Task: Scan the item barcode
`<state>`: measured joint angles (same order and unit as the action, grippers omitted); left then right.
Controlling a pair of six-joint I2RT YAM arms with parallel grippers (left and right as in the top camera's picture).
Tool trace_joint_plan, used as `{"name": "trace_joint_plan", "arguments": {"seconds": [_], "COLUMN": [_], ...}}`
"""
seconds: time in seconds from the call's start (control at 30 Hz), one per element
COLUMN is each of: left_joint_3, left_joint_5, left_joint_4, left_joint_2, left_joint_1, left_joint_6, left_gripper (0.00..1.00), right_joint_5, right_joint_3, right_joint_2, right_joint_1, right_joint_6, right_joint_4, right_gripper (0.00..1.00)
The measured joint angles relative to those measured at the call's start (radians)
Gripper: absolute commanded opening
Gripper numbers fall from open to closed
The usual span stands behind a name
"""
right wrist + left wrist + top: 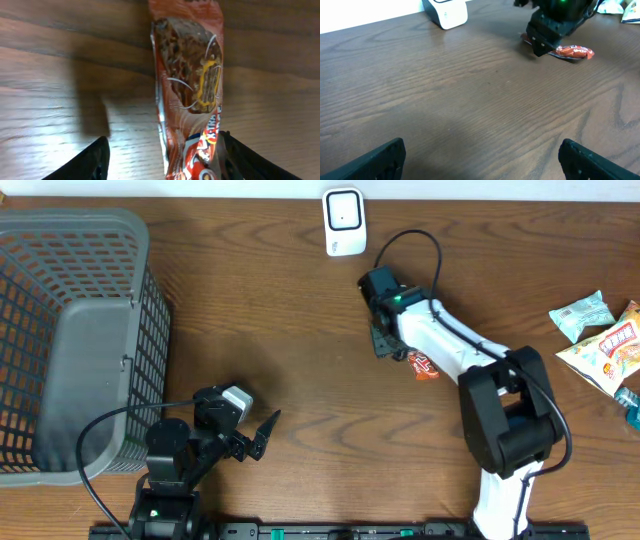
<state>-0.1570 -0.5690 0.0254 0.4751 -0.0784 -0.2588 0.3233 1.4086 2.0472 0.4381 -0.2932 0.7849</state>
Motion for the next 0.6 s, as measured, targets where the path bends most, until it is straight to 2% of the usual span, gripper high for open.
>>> {"name": "trace_joint_plan", "arguments": {"seconds": [0.1,0.17,0.23,0.37,0.43,0.6], "left_joint_3": [0.0,0.0,0.0,0.0,0.0,0.0], "left_joint_5": [0.0,0.0,0.0,0.0,0.0,0.0], "left_joint_4": [0.0,0.0,0.0,0.0,0.0,0.0], "left_joint_2": [0.0,0.0,0.0,0.0,0.0,0.0], "left_joint_1": [0.0,0.0,0.0,0.0,0.0,0.0], "left_joint_6": [0.0,0.0,0.0,0.0,0.0,0.0], "left_gripper": [0.98,0.98,0.98,0.98,0.98,0.98], "right_joint_5": [0.042,0.06,0.078,0.076,0.079,0.095], "right_joint_3": [0.005,0.016,0.031,0.071,0.09,0.132], "right_joint_2": [0.031,0.04,0.06,0.111,0.131,0.177], "right_joint_1": [0.0,-0.005,-0.017,-0.042,-0.047,-0.042], "right_joint_6": [0.003,0.006,0.006,0.044,0.062,0.126], "right_joint_4": [0.018,0.033,0.059,0.097,0.116,0.16], "right_gripper": [0.56,0.49,0.3,0.15,0.01,0.01]}}
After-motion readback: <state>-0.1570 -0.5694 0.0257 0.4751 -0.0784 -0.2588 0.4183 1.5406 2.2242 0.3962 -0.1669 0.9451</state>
